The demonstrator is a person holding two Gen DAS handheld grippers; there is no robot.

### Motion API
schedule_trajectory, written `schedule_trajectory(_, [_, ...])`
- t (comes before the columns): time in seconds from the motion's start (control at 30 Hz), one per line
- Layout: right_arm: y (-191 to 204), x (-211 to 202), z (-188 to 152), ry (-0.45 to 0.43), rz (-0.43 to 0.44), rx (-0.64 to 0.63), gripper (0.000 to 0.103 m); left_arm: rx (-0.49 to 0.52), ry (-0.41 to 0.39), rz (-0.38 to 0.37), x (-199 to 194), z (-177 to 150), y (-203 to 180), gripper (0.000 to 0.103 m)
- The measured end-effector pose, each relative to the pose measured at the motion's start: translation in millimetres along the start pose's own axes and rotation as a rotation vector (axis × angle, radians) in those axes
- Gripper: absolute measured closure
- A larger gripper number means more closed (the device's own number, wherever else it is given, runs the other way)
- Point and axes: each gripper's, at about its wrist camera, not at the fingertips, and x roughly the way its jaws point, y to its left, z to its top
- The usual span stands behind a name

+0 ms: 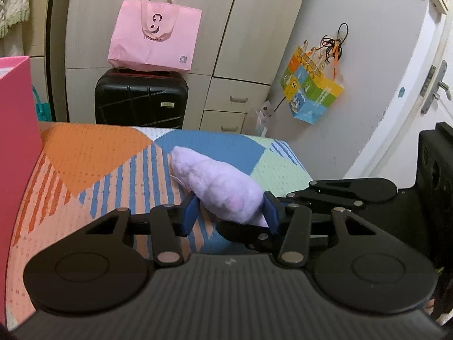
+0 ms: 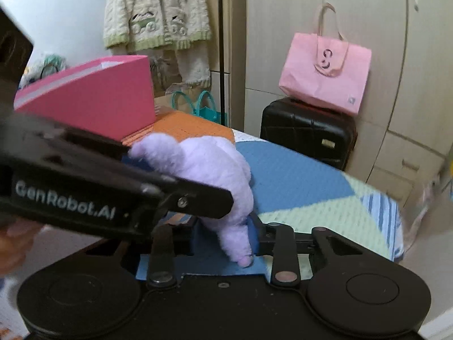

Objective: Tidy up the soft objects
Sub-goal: 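Grasp the lavender plush bunny with the left gripper while the right gripper grips it too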

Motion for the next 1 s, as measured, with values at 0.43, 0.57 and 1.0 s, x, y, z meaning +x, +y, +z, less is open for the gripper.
schedule_trajectory(0.43, [20, -20, -18, 0.026, 0.079, -0.016, 0.019, -0.054, -0.022, -0.068, -37, -11, 14, 0.024])
schedule_trajectory(0.57, [18, -12, -18, 0.028, 0.086, 0.016, 0.014, -0.043, -0.016, -0.032, -32, -8, 21, 0.026])
schedule_trajectory(1.0, [41, -8, -15, 0.002, -0.003, -0.007, 0.035, -0.009, 0.055, -0.073, -15, -27, 20, 0.053])
